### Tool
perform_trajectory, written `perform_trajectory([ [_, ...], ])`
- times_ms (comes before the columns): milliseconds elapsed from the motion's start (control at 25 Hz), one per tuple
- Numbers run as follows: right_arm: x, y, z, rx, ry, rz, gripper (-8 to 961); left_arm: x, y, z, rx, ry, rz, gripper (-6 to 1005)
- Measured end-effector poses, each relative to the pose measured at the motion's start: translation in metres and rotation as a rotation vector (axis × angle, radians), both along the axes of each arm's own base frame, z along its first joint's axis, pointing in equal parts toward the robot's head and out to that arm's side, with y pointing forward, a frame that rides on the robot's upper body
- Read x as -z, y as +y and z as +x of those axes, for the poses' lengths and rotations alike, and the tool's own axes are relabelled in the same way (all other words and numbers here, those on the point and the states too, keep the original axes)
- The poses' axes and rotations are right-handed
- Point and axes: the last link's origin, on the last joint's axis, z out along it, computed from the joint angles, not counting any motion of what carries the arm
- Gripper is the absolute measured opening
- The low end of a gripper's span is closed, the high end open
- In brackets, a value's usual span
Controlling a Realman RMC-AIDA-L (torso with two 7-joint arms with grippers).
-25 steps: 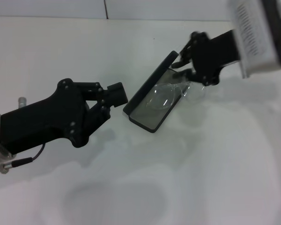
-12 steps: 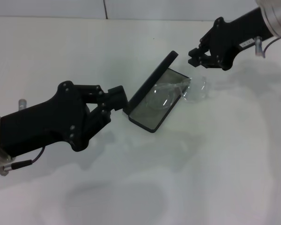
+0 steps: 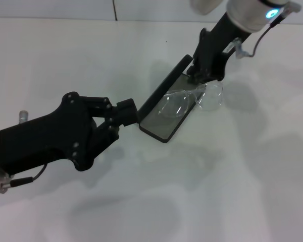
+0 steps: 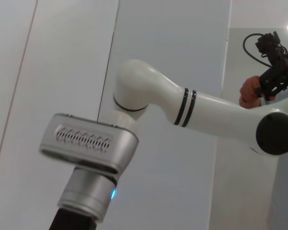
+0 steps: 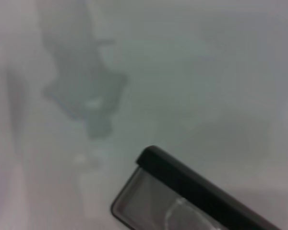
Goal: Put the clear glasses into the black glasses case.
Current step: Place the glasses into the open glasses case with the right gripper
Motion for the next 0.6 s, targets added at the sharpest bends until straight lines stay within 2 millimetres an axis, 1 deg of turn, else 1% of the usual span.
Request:
perform_trajectory([
  [80,0.004,0.002,-0.001,0.002,-0.014,0.001,135,0.0,0.0,0.0,0.003,0.003,-0.002,57],
  [240,0.006,0.004,0.003,-0.011,-0.041,0.016,136,-0.001,-0.002,-0.007,0.001,0.043,-0.013,58],
  [600,0.01,0.008,0.013,-0.038,-0.094,0.05,137,-0.01,0.0,-0.035,-0.093,0.181,-0.02,60],
])
